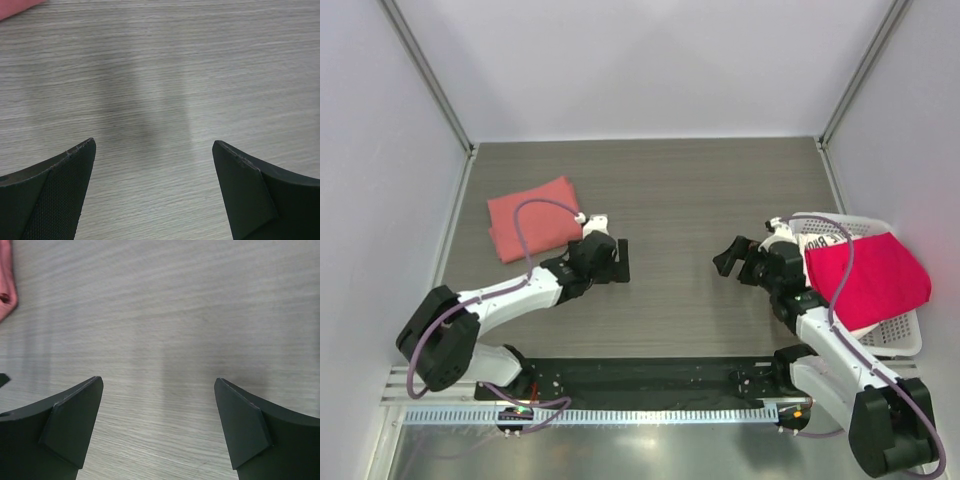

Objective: Fold and stack the t-shirts
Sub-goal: Reset both grippers

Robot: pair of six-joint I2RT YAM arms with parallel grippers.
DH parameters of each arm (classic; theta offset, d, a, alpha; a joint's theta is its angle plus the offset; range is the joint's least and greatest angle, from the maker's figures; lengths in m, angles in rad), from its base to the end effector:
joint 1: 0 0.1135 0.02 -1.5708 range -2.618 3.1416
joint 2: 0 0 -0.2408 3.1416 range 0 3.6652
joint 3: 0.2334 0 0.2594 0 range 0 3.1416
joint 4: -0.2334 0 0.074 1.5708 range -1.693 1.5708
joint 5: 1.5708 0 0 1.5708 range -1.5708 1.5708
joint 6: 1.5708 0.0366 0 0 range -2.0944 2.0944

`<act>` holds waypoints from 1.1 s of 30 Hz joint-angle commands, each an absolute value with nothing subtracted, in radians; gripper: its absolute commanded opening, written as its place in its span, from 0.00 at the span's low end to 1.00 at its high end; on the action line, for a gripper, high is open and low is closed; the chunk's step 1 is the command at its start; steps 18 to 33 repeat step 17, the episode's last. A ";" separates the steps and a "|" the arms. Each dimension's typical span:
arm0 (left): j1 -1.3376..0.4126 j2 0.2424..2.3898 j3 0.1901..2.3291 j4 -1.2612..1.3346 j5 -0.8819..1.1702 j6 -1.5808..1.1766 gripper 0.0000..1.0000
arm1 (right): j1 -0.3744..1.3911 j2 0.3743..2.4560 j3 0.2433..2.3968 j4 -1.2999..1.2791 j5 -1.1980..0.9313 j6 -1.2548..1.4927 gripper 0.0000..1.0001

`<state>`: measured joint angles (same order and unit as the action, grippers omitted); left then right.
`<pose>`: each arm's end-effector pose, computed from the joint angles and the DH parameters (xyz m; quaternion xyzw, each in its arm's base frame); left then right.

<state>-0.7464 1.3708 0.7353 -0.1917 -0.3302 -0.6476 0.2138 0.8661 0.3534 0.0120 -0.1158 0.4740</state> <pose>0.2168 -0.1844 0.1680 -0.0142 0.9208 -0.1126 0.3731 0.2045 0.0487 0.1725 0.0822 0.8554 0.2185 0.4624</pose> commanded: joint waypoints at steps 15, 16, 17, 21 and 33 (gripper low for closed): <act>-0.749 1.427 0.723 0.100 -0.126 -0.483 0.99 | 0.219 0.812 0.244 0.236 -0.109 0.502 1.00; -0.749 1.421 0.719 0.097 -0.133 -0.482 0.99 | 0.221 0.810 0.242 0.232 -0.104 0.502 1.00; -0.749 1.413 0.721 0.089 -0.143 -0.479 0.99 | 0.221 0.802 0.241 0.229 -0.091 0.506 1.00; -0.749 1.413 0.721 0.089 -0.143 -0.479 0.99 | 0.221 0.802 0.241 0.229 -0.091 0.506 1.00; -0.749 1.413 0.721 0.089 -0.143 -0.479 0.99 | 0.221 0.802 0.241 0.229 -0.091 0.506 1.00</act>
